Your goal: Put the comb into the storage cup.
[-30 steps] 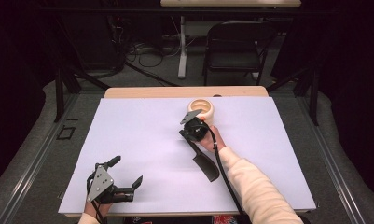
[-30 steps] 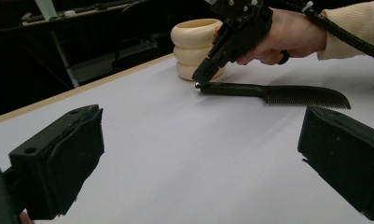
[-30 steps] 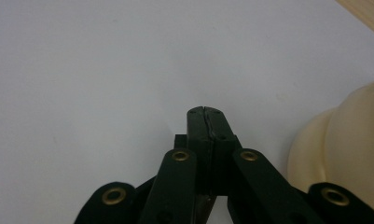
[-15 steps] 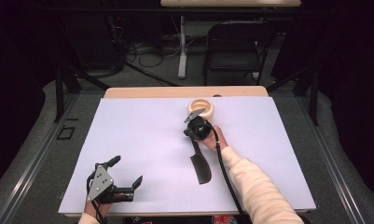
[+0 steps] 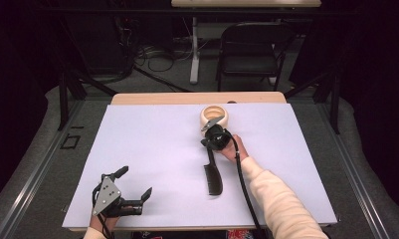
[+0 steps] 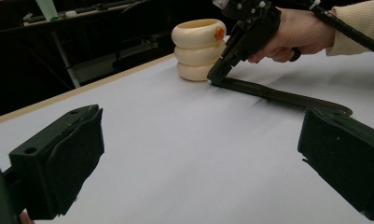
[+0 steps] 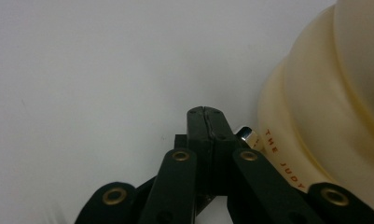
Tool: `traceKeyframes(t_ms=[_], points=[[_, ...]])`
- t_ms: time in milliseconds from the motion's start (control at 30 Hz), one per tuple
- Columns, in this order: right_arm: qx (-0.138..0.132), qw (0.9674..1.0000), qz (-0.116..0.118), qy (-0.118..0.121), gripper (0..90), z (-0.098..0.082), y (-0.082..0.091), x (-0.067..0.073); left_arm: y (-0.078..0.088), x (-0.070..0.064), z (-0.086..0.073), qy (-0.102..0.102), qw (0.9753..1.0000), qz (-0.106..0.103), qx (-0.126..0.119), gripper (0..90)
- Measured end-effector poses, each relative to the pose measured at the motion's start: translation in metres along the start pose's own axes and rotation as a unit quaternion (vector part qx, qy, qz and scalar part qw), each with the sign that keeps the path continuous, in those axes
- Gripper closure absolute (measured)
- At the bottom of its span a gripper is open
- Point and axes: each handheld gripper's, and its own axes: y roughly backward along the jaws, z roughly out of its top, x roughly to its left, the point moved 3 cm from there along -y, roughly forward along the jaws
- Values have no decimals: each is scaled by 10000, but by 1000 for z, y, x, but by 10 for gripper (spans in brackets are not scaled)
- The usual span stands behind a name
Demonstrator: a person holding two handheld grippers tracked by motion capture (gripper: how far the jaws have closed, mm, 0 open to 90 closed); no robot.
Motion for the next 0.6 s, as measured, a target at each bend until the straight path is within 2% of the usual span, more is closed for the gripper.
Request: traceKeyframes(t_ms=[233,367,600], points=[[166,9999,-21,18,900,-5,1,1,0,0,0,-11,10000,-4,-2,3],[261,9996,-76,-68,900,-10,4,-1,0,0,0,-13,10000,-3,-3,3],[241,9995,-100,-167,900,-18,11,-5,0,0,0,-12,10000,0,3,3]])
